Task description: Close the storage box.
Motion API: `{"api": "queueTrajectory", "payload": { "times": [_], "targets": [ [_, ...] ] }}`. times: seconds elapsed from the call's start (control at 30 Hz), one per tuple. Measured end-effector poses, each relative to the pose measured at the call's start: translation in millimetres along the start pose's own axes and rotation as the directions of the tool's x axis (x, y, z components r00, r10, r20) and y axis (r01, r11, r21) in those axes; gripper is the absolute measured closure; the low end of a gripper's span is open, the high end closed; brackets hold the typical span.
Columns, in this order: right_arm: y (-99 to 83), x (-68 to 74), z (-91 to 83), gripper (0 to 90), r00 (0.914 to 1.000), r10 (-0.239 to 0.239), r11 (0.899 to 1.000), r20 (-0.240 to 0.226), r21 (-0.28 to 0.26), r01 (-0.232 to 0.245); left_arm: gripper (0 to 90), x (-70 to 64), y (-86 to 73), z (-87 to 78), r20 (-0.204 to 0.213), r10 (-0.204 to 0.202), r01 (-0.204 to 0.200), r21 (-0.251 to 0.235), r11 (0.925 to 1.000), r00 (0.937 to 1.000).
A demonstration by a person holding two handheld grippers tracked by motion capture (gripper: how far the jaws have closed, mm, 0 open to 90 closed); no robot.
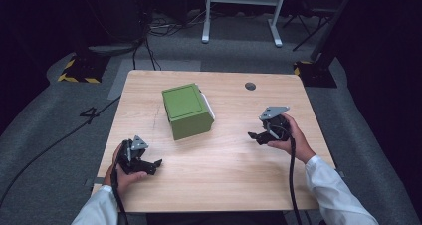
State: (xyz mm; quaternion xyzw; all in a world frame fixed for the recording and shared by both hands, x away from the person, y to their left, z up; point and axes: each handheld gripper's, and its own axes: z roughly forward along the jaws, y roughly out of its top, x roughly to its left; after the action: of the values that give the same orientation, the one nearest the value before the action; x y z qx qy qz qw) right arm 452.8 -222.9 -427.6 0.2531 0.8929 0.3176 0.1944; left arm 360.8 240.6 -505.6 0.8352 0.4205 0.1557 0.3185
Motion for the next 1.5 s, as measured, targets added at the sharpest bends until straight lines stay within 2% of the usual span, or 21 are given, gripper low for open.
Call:
{"api": "queueTrajectory", "payload": {
  "times": [0.13,0.2,0.67,0.97,1.07,1.13,1.17,1.33,1.47,1.5],
  "targets": [
    [-11.6,-1.7,-5.7,20.4,0.9998,0.013,1.000,0.017,0.001,-0.013,0.5,0.0,0.0,0.0,0.000,0.000,0.000,0.000,1.0000,1.0000],
    [-17.2,-2.0,-7.8,20.4,0.9996,0.003,1.000,0.028,0.009,-0.003,0.5,0.0,0.0,0.0,0.000,0.000,0.000,0.000,1.0000,1.0000],
    [-59.9,0.3,-17.4,20.4,0.9998,0.009,0.999,0.015,0.051,-0.009,0.5,0.0,0.0,0.0,0.000,0.000,0.000,0.000,1.0000,1.0000],
    [-95.7,-2.4,-27.8,20.4,0.9981,0.061,0.997,0.008,0.049,-0.061,0.5,-0.5,-0.3,0.0,-0.001,-0.003,0.003,-0.002,1.0000,1.0000],
    [-112.7,-4.5,-30.1,20.4,0.9962,0.087,0.994,0.007,0.067,-0.087,0.5,-0.5,-0.3,0.0,-0.001,-0.004,0.004,-0.002,1.0000,1.0000],
    [-117.0,-5.2,-31.0,20.4,0.9955,0.094,0.993,0.008,0.065,-0.094,0.5,-0.4,-0.3,0.0,-0.001,-0.002,0.002,-0.003,1.0000,1.0000],
    [-124.8,-7.0,-33.1,19.7,0.9926,0.121,0.990,0.007,0.067,-0.122,0.5,-0.3,-0.2,-0.1,-0.001,-0.001,0.001,0.000,1.0000,1.0000],
    [-140.3,-11.0,-39.1,17.7,0.9875,0.157,0.986,0.014,0.050,-0.158,0.5,-0.5,-0.3,0.0,-0.001,-0.004,0.004,-0.002,1.0000,1.0000],
    [-158.1,-16.8,-46.3,17.1,0.9751,0.222,0.975,0.006,0.005,-0.222,0.5,-0.5,-0.3,0.0,-0.001,-0.004,0.004,-0.002,1.0000,1.0000],
    [-158.1,-16.8,-46.3,17.1,0.9751,0.222,0.975,0.006,0.005,-0.222,0.5,-0.5,-0.3,0.0,-0.001,-0.004,0.004,-0.002,1.0000,1.0000]
  ]
}}
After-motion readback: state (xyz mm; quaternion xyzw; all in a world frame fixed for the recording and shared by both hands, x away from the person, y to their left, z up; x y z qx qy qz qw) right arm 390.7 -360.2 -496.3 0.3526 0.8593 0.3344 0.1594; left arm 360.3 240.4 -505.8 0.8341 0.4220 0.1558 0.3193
